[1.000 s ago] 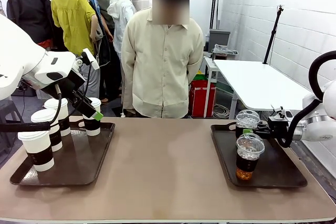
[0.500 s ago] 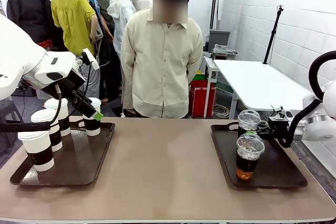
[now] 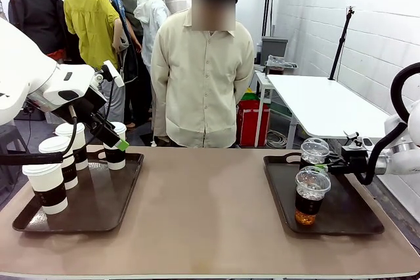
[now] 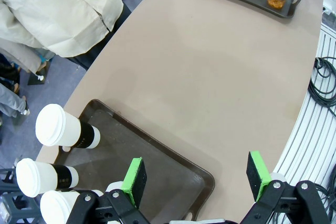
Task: Distribute the coffee onto the tray.
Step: Pick up another iced Americano from the middle of the table and place it on the right Handle tray.
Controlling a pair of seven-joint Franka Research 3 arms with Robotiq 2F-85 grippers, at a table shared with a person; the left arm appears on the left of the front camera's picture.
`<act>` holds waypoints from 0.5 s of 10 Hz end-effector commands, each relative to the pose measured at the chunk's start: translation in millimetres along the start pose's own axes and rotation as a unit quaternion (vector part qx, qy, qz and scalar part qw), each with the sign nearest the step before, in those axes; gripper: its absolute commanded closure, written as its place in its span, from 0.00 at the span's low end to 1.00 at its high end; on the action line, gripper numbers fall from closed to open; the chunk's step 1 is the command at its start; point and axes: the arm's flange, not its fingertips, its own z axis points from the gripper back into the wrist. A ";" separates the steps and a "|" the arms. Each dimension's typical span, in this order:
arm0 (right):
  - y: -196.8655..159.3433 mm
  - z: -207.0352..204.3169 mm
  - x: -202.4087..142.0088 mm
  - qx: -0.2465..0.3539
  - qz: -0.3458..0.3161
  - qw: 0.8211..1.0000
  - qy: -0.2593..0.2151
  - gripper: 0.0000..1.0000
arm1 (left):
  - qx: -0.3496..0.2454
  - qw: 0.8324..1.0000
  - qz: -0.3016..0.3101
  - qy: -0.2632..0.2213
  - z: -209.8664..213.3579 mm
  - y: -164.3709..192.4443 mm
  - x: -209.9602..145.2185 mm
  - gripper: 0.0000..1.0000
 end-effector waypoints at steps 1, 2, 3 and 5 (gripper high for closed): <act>13.9 11.5 2.2 0.003 -0.026 0.999 0.019 0.00 | -0.001 1.000 0.000 0.002 0.6 0.2 -0.7 0.00; 19.7 18.6 0.9 0.002 -0.034 0.999 0.028 0.00 | -0.001 1.000 0.000 0.002 0.6 0.2 -0.7 0.00; 25.0 25.0 -0.5 0.002 -0.042 0.999 0.035 0.00 | -0.001 1.000 0.000 0.002 0.6 0.2 -0.7 0.00; 34.7 36.2 -2.0 -0.011 -0.046 0.998 0.038 0.00 | -0.001 1.000 0.000 0.002 0.6 0.2 -0.7 0.00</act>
